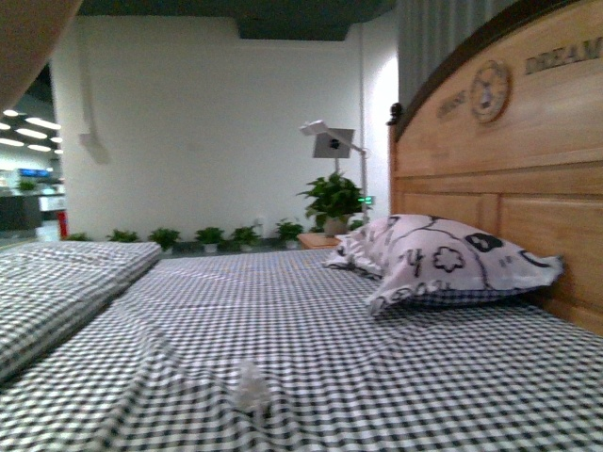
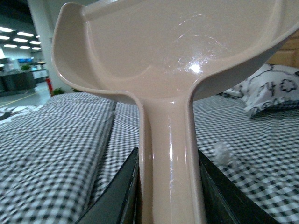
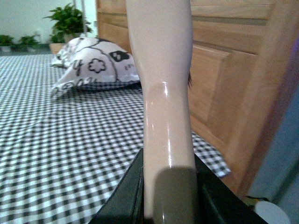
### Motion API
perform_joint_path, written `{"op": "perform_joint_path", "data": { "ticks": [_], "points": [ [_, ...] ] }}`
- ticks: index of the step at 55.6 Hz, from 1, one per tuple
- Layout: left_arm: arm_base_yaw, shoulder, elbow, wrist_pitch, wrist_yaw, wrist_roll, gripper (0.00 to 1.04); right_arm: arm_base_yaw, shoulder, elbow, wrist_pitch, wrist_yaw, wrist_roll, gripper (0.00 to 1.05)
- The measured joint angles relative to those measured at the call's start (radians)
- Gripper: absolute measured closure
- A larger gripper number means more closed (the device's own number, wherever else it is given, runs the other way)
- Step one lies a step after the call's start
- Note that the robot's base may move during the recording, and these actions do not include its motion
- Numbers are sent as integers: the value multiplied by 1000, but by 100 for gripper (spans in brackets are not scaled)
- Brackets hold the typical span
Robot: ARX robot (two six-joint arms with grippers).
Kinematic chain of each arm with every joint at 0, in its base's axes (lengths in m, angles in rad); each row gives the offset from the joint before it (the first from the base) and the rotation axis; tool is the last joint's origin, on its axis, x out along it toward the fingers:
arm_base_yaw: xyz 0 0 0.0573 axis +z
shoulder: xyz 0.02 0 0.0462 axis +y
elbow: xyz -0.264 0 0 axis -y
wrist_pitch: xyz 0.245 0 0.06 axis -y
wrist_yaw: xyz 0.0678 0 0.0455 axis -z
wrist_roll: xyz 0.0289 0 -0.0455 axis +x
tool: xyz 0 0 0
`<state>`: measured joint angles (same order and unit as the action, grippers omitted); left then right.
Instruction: Clean up trash
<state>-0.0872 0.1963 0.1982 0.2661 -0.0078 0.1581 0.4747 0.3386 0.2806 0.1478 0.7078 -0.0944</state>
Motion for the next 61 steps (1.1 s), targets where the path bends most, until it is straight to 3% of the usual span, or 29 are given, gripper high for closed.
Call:
{"op": "perform_joint_path", "data": {
  "ticks": [10, 16, 20, 29, 37, 44, 51, 61],
  "points": [
    [0, 1, 3, -13, 2, -5, 76, 2, 5, 0, 0, 3, 0, 84],
    [27, 41, 110, -326, 60, 6, 76, 0, -3, 0, 1, 8, 0, 84],
    [86, 75, 128, -425, 136, 28, 76, 0, -6, 0, 1, 7, 0, 84],
    [226, 269, 129, -299, 262, 119, 76, 0, -1, 0, 1, 3, 0, 84],
    [267, 478, 137, -142, 381, 268, 76, 0, -3, 0, 1, 2, 0, 84],
    [293, 671, 174, -100, 476, 443, 76, 0, -2, 0, 1, 3, 0, 84],
    [318, 862, 230, -96, 504, 621, 76, 0, -2, 0, 1, 3, 0, 84],
    [324, 997, 290, -80, 530, 736, 76, 0, -2, 0, 1, 3, 0, 84]
  ]
}}
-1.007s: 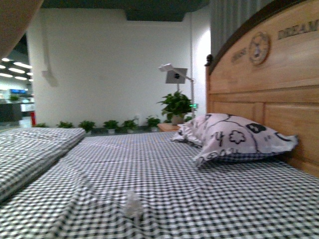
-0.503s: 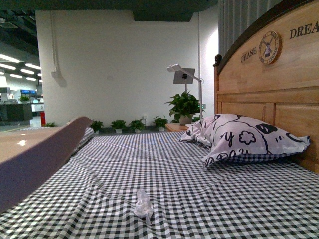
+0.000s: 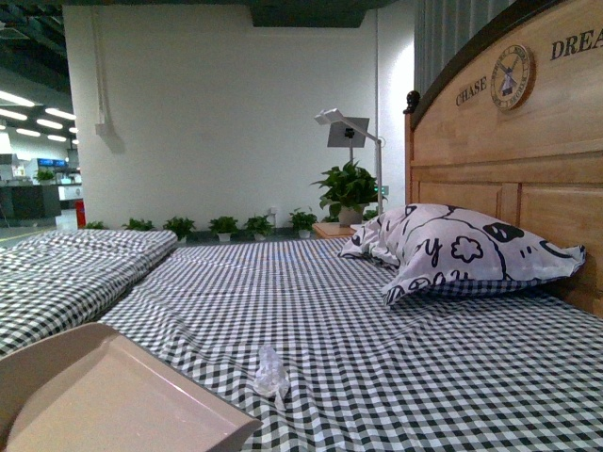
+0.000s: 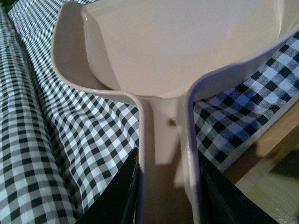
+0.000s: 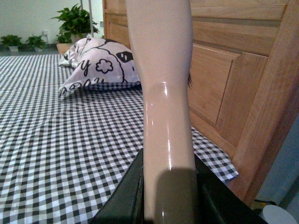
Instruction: Clean up trash
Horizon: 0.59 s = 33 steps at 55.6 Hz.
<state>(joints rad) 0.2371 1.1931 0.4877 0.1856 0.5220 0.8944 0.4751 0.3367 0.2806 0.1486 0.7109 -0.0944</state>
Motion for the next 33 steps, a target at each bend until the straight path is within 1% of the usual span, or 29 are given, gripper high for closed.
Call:
{"op": "perform_joint_path", "data": {
  "ticks": [8, 16, 33],
  "points": [
    [4, 91, 53, -13, 6, 67, 76, 0, 0, 0, 0, 0, 0, 84],
    [11, 178, 132, -75, 18, 101, 76, 0, 0, 0, 0, 0, 0, 84],
    [-2, 274, 237, -85, 29, 102, 76, 0, 0, 0, 0, 0, 0, 84]
  ]
}}
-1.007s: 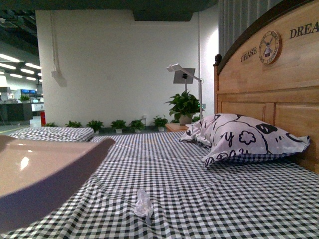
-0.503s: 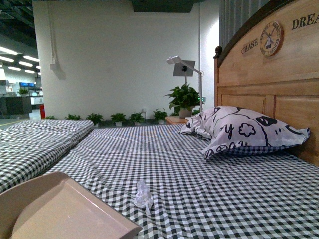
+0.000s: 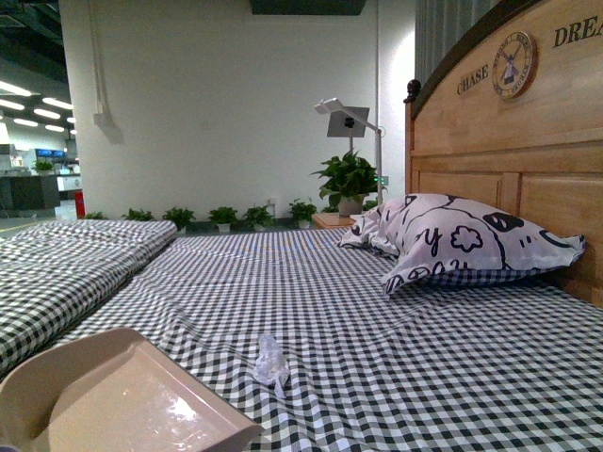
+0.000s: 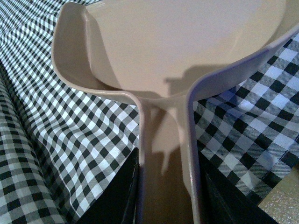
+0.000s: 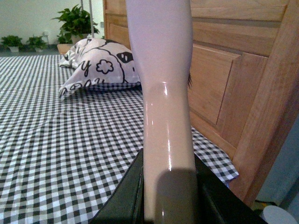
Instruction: Clean up trash
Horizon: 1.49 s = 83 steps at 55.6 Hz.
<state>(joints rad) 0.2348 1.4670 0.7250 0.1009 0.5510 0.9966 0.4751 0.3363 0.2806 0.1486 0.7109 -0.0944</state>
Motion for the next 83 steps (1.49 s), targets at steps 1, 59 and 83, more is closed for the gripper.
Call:
{"op": "perform_joint_path", "data": {
  "ticks": [1, 59, 83],
  "points": [
    [-1, 2, 2, -1, 0, 0, 76, 0, 0, 0, 0, 0, 0, 84],
    [-37, 156, 112, -50, -9, 9, 76, -1, 1, 0, -2, -2, 3, 84],
    [-37, 156, 113, -51, -12, 10, 76, -173, 708, 302, 40, -524, 154, 84]
  ]
}}
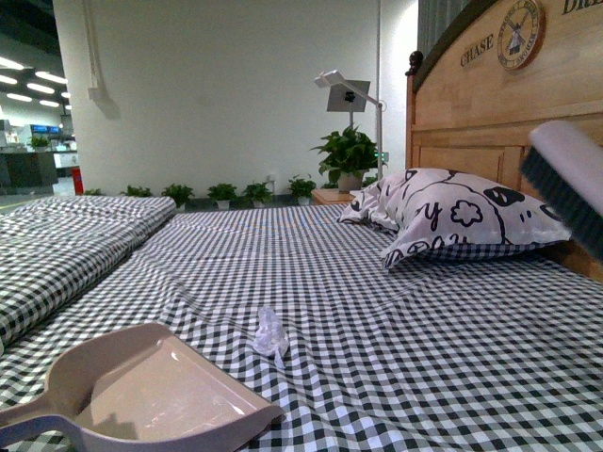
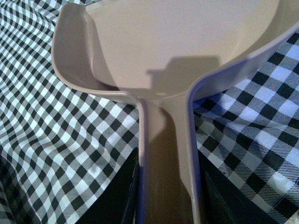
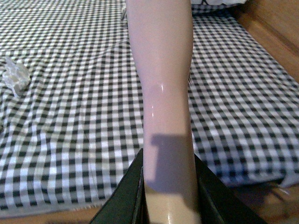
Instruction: Clean up trash
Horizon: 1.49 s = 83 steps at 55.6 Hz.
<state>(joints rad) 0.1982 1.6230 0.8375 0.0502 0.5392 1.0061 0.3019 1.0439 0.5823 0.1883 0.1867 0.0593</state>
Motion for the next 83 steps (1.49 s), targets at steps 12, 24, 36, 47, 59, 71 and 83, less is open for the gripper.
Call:
{"op": "perform_joint_path", "data": {
  "ticks": [12, 24, 36, 47, 59, 71, 83],
  "points": [
    [0, 0, 0, 0, 0, 0, 76, 46, 428, 260, 106, 34, -34, 84],
    [0, 0, 0, 0, 0, 0, 76, 112, 751, 522, 75, 96, -82, 84],
    [0, 0, 0, 0, 0, 0, 76, 158, 908, 669, 28, 136, -107, 84],
    [0, 0, 0, 0, 0, 0, 76, 225, 1014, 794, -32, 154, -112, 84],
    [0, 0, 0, 0, 0, 0, 76, 254, 1096, 885, -60, 182, -109, 84],
    [0, 0, 0, 0, 0, 0, 76, 261, 1157, 964, -153, 183, -105, 84],
    [0, 0, 0, 0, 0, 0, 76, 278, 1191, 1035, -267, 111, -105, 84]
  ]
}}
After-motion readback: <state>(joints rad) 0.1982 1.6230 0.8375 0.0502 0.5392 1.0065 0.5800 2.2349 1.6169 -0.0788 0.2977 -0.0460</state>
